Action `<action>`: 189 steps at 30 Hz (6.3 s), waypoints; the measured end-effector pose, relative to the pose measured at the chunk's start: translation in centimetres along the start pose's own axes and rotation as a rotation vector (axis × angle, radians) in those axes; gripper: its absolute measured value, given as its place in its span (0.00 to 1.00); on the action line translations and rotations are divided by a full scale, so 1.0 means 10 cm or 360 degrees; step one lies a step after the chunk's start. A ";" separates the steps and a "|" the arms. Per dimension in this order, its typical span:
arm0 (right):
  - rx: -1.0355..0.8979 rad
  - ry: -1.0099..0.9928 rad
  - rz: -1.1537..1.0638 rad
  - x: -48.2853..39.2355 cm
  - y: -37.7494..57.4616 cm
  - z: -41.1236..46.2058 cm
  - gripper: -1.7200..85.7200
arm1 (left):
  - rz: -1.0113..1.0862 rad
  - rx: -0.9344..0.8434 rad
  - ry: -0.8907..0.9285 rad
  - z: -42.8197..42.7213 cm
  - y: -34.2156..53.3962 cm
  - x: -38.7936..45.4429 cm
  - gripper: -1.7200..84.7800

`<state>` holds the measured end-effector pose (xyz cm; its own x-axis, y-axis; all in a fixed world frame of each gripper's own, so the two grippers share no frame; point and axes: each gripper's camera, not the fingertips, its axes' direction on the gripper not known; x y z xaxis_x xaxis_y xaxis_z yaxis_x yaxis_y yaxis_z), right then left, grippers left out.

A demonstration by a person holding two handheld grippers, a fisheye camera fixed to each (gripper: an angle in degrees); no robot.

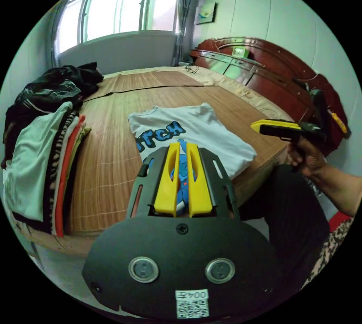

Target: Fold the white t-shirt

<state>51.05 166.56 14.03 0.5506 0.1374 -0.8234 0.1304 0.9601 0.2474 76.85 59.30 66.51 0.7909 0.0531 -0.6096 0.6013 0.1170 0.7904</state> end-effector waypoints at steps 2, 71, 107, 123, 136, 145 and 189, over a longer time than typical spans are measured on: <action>-0.0076 0.0086 0.0003 -0.13 0.04 0.23 0.03 | -0.0008 -0.0052 -0.0108 0.27 0.05 0.09 0.04; 0.0173 -0.0390 0.0344 -0.58 2.61 0.22 0.05 | -0.0359 0.0010 0.0175 -0.94 1.86 0.55 0.20; 0.0265 -0.0777 0.0494 0.04 2.81 0.28 0.12 | -0.0481 0.0043 0.0176 -1.38 2.00 0.51 0.18; 0.0662 -0.1772 0.0769 0.70 2.27 0.10 0.19 | -0.0639 -0.0028 0.0036 -1.29 2.12 0.28 0.18; 0.0335 -0.1483 0.0637 0.34 1.86 0.28 0.15 | -0.0152 -0.0104 -0.0207 -0.69 1.44 0.35 0.19; 0.0171 -0.1139 0.0190 -0.38 1.23 0.24 0.18 | -0.0069 -0.0234 -0.0151 -0.27 1.20 0.26 0.14; -0.0780 -0.0500 -0.0501 -2.52 -1.79 0.47 0.07 | -0.0370 0.0044 0.0441 -0.24 0.80 -0.56 0.34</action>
<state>38.75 144.77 32.75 0.7715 -0.1741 -0.6119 -0.0250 0.9528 -0.3027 76.93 62.28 76.08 0.5743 0.2955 -0.7634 0.7673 0.1308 0.6278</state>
